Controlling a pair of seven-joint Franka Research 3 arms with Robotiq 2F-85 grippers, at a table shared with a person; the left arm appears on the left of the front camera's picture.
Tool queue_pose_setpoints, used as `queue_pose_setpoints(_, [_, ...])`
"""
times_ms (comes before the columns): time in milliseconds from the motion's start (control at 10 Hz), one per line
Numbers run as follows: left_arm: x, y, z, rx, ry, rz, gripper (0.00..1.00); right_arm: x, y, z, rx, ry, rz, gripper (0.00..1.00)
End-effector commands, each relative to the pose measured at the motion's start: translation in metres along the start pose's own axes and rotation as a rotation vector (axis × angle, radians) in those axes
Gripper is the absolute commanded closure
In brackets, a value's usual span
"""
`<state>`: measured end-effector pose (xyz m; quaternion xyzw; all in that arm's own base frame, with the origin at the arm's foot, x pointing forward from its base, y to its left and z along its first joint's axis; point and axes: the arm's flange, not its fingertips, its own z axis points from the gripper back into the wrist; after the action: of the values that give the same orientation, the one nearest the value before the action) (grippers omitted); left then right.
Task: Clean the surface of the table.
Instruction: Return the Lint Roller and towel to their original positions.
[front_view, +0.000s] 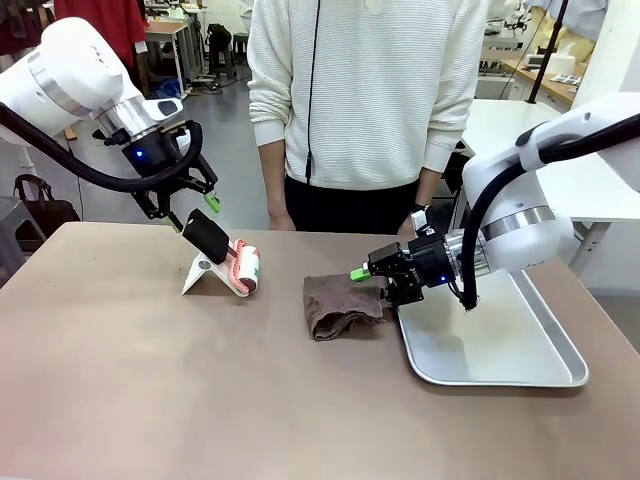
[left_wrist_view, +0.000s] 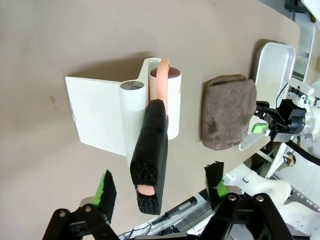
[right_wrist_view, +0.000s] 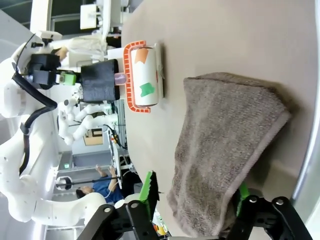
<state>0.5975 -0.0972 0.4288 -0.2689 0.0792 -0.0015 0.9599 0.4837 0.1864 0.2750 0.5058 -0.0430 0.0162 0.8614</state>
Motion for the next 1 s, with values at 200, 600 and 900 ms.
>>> queue_pose_setpoints(200, [-0.031,0.005,0.027,0.018,-0.025,-0.026,0.0,0.006,0.044,0.011,-0.147,0.057,0.064,0.0])
queue_pose_setpoints(600, [-0.09,0.015,0.051,-0.007,-0.047,-0.141,0.0,0.012,0.102,0.034,-0.521,0.039,0.098,0.0])
queue_pose_setpoints(900, [-0.134,0.034,0.068,-0.088,-0.113,-0.233,0.0,-0.004,0.123,0.062,-0.473,-0.055,0.098,0.0])
